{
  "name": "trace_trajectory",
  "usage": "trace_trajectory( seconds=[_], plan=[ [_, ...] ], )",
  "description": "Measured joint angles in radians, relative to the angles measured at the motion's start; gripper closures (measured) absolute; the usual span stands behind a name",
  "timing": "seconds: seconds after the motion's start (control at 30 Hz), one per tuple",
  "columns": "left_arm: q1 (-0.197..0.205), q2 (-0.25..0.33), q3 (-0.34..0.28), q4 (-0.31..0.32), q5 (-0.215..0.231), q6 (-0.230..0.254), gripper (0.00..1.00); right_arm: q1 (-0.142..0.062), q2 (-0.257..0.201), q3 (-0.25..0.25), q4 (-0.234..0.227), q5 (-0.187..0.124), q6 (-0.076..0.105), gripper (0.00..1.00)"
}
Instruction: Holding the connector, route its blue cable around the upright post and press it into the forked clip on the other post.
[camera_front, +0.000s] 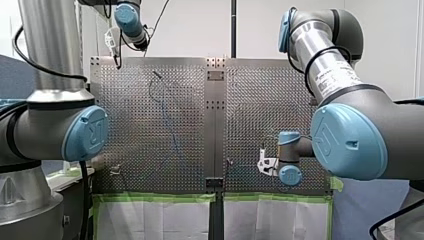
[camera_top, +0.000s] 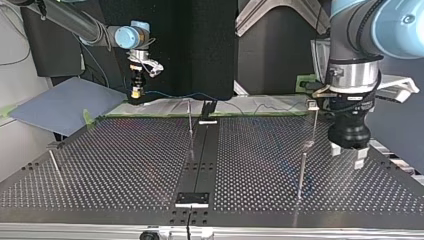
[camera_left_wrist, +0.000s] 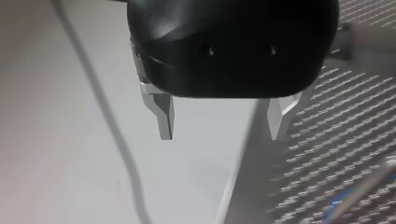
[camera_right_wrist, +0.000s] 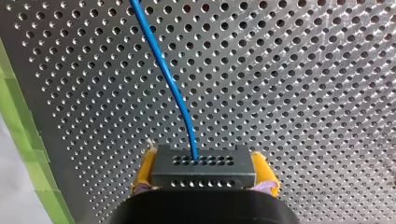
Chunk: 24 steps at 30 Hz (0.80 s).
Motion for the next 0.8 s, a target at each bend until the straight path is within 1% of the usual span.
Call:
trace_trajectory(
  seconds=[0.23, 0.33, 0.43, 0.67, 0.8],
  plan=[
    [-0.006, -0.061, 0.0, -0.064, 0.063, 0.015, 0.0, 0.0, 0.0, -0.001, 0.002, -0.001, 0.0, 0.98],
    [-0.007, -0.086, 0.0, -0.083, 0.081, 0.017, 0.0, 0.0, 0.0, -0.001, 0.001, -0.001, 0.0, 0.98],
    [-0.006, -0.097, 0.0, -0.088, 0.087, 0.018, 0.0, 0.0, 0.0, -0.001, 0.001, -0.001, 0.0, 0.98],
    [-0.006, -0.1, 0.0, -0.09, 0.088, 0.018, 0.0, 0.0, 0.0, -0.001, 0.002, -0.001, 0.0, 0.98],
    [-0.006, -0.098, 0.0, -0.092, 0.08, 0.016, 0.0, 0.0, 0.0, -0.001, 0.005, -0.001, 0.0, 0.98]
  ],
)
